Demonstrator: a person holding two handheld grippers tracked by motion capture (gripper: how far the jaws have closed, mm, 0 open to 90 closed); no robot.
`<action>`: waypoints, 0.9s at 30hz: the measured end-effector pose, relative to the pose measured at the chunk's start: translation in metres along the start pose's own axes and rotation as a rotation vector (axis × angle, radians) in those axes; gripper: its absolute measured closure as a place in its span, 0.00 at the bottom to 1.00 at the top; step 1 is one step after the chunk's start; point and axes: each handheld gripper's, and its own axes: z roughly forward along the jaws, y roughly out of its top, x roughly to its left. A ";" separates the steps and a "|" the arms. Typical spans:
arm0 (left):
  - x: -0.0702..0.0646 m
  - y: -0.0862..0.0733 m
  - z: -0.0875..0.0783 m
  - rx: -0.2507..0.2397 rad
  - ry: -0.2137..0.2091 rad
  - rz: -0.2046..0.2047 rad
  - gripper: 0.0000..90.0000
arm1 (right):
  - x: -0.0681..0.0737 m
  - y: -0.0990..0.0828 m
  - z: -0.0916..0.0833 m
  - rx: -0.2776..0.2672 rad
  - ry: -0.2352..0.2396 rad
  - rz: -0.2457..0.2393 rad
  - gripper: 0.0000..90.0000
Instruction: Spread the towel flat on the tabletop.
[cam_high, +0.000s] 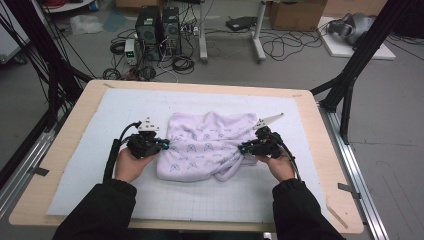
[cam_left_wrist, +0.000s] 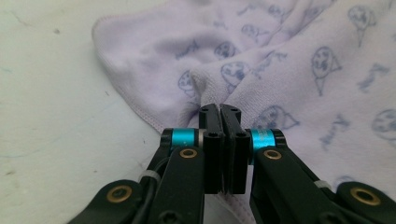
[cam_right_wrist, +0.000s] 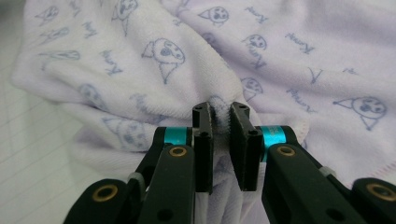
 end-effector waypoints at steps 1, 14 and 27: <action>0.000 0.000 0.002 0.001 0.001 -0.004 0.96 | -0.004 -0.001 0.004 -0.009 0.014 0.019 0.89; -0.016 -0.001 -0.050 -0.108 -0.034 0.043 0.72 | 0.039 -0.006 -0.044 -0.148 -0.046 -0.136 0.75; -0.046 -0.053 -0.012 0.023 -0.117 0.095 0.65 | 0.064 -0.035 0.011 -0.052 -0.052 -0.162 0.60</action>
